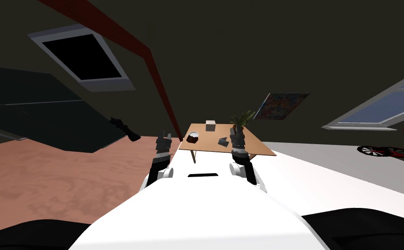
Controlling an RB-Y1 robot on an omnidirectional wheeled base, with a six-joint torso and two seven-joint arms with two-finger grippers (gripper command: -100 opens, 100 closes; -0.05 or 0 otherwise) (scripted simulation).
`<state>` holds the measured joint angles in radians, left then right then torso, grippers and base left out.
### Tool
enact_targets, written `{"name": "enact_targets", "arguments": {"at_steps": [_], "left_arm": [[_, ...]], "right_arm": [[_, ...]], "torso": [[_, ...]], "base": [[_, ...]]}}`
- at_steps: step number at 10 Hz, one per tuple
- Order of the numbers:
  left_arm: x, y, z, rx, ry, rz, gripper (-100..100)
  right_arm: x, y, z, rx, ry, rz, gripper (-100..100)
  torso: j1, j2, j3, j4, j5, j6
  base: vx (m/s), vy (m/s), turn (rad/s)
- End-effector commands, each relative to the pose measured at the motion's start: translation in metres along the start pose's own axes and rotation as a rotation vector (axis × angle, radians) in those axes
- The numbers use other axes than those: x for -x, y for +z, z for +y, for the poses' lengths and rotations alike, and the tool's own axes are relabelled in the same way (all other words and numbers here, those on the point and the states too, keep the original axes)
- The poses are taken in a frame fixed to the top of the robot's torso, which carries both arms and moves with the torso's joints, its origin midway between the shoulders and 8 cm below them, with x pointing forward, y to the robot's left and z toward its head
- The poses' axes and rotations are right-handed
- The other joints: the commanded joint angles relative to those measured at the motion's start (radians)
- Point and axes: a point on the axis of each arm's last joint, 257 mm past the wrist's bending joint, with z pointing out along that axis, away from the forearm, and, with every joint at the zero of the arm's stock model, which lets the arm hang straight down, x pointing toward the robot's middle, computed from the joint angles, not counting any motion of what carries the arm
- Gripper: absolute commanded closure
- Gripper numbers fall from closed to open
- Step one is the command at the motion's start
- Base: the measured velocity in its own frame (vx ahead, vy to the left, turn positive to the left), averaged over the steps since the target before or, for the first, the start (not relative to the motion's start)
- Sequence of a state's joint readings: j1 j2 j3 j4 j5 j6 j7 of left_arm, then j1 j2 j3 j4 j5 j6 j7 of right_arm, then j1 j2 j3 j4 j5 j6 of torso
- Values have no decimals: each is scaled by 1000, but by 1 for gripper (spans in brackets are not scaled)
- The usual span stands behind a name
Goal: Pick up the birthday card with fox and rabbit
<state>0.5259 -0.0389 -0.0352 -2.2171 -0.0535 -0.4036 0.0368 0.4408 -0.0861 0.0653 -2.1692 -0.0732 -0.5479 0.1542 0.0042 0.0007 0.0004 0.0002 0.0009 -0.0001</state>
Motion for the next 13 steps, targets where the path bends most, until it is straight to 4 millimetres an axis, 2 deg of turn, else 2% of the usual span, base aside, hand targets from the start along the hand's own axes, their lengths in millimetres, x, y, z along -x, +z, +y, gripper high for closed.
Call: {"name": "enact_targets", "arguments": {"at_steps": [1,8,9,12,13], "left_arm": [[0,0,0,0,0,0,0],[0,0,0,0,0,0,0],[0,0,0,0,0,0,0],[0,0,0,0,0,0,0],[0,0,0,0,0,0,0]], "right_arm": [[-11,2,-11,-7,-53,49,-100],[-58,25,-75,-30,-368,243,-100],[-59,24,-80,-39,-368,245,-100],[-80,34,-115,-47,-546,340,-100],[-81,32,-123,-62,-548,347,-100]], "torso": [[0,0,0,0,0,0],[3,1,1,0,1,0],[3,1,1,0,1,0],[0,0,0,0,0,0],[1,1,0,0,0,0]], "base": [[-17,85,-36],[-30,103,-38],[-18,73,-10],[-28,67,-16],[-23,53,-4]]}}
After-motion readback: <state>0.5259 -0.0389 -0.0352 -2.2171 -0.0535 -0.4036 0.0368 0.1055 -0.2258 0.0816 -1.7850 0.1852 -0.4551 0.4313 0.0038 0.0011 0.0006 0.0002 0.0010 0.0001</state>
